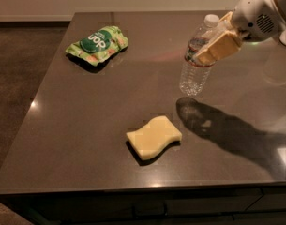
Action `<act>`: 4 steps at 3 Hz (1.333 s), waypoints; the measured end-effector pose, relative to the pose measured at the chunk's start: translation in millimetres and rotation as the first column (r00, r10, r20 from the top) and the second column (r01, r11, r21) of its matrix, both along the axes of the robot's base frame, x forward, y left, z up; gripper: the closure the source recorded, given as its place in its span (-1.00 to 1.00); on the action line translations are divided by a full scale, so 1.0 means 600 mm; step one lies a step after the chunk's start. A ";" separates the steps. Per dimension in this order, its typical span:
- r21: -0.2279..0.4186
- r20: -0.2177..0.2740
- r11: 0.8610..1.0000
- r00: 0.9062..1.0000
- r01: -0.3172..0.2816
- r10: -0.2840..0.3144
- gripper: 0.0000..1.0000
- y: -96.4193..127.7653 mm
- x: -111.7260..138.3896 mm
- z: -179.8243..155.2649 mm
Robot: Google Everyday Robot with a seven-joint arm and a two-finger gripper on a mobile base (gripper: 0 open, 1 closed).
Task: Move water bottle near sponge
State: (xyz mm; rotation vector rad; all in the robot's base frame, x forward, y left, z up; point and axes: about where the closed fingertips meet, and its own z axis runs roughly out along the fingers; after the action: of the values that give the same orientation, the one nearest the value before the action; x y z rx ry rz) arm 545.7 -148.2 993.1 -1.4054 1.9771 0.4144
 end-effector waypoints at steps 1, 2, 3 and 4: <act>0.005 -0.049 0.998 0.997 -0.060 0.061 1.00 0.011 -0.045 -0.016; -0.001 -0.080 0.995 0.992 -0.099 0.099 1.00 0.019 -0.074 -0.036; -0.016 -0.102 0.994 0.989 -0.111 0.109 0.67 0.023 -0.087 -0.059; -0.026 -0.115 0.993 0.987 -0.119 0.115 0.20 0.026 -0.092 -0.075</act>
Offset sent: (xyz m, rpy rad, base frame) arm -0.0652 0.0126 -0.0369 -0.0164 0.1211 0.1385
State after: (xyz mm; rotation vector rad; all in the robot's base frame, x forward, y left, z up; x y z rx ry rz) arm 490.8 -132.7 948.1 -1.5546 2.0053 0.5274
